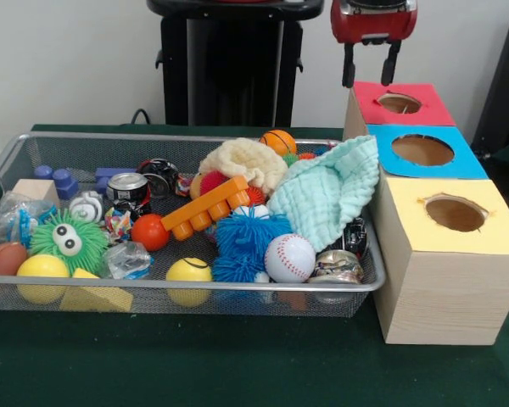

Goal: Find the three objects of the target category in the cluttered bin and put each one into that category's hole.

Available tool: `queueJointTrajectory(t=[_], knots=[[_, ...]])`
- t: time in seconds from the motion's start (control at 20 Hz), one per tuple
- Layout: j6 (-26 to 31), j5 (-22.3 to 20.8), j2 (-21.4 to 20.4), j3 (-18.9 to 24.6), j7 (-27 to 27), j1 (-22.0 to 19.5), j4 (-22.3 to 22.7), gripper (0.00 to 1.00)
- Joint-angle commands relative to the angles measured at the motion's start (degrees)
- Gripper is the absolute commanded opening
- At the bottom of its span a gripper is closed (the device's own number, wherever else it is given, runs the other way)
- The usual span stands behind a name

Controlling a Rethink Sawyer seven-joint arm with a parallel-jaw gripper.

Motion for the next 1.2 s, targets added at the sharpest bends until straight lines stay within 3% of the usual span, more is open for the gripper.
queueJointTrajectory(t=[0.05, 0.25, 0.5, 0.85, 1.2], knots=[[-0.2, -5.3, 4.2, 4.4, -6.7, -5.7, -7.9, 1.00], [-0.4, -8.0, 5.8, 4.7, -7.5, -7.6, -10.2, 1.00], [-6.0, -11.0, 9.7, 5.5, -5.3, -9.1, -9.8, 1.00], [-17.7, -16.5, 16.7, 2.2, 1.4, -6.4, -10.3, 1.00], [-23.4, -19.7, 21.5, -1.8, 3.0, -4.4, -12.3, 1.00]])
